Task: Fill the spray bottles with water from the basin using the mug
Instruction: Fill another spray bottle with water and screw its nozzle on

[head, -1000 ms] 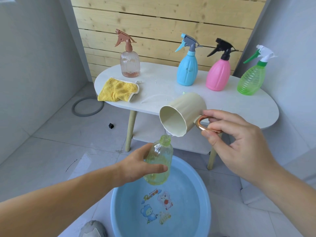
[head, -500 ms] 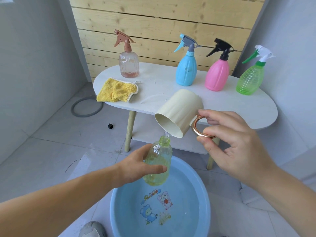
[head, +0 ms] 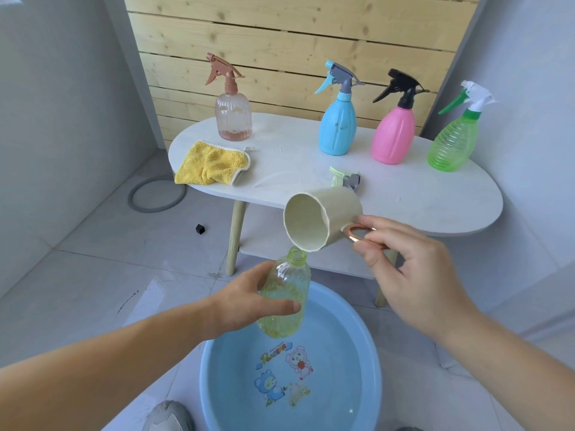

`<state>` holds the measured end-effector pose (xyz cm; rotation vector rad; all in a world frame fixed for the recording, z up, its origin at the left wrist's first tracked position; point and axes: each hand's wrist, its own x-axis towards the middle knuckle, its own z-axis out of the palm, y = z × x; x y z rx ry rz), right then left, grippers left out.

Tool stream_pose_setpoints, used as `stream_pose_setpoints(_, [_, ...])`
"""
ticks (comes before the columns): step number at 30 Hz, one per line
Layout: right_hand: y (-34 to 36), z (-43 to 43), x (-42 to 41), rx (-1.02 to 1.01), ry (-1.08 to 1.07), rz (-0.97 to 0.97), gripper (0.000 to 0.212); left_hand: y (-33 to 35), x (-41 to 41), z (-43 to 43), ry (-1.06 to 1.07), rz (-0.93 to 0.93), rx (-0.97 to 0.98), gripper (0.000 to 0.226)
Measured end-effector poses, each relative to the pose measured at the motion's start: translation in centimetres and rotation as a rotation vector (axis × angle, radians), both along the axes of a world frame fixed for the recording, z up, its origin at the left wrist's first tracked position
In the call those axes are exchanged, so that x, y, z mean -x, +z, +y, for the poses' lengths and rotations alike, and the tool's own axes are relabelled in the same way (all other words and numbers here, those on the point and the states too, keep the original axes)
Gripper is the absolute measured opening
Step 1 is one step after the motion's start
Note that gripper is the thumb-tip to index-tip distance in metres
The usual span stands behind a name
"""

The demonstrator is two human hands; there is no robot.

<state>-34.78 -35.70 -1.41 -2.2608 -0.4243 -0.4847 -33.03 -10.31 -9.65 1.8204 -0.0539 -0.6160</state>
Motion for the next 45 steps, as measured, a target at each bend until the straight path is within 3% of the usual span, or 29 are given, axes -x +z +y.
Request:
stream_pose_setpoints(3, [-1.4,0.2,-0.2,-0.258,-0.097,0.334,0.019,-0.3,0.0,0.4,0.008,0.003,-0.03,0.07])
stream_pose_setpoints(7, [-6.2,0.1,-1.9,-0.384,-0.217,0.641,0.031,-0.9,0.1,0.7,0.008,0.01,-0.044,0.078])
stream_pose_setpoints(13, [-14.4,-1.1,-4.2,-0.045,-0.217,0.913,0.039,-1.6,0.5,0.4,-0.007,0.036,-0.055,0.072])
stream_pose_setpoints(16, [-17.6,-1.3,-4.7,0.081,-0.241,0.945,0.046,-2.0,0.5,0.2,-0.007,0.042,-0.049,0.075])
stream_pose_setpoints(28, [-24.5,-0.7,-3.9,0.135,-0.221,0.97,0.044,-2.8,-0.4,0.6,0.003,0.05,-0.024,0.065])
stream_pose_setpoints(33, [-25.7,-1.1,-3.9,0.173,-0.203,0.972,0.05,-3.0,-0.6,0.8,0.007,0.068,-0.031,0.053])
stream_pose_setpoints(45, [-25.9,-0.7,-3.9,0.276,-0.193,0.969,0.052,-3.5,-0.7,0.8,0.004,0.046,-0.028,0.06])
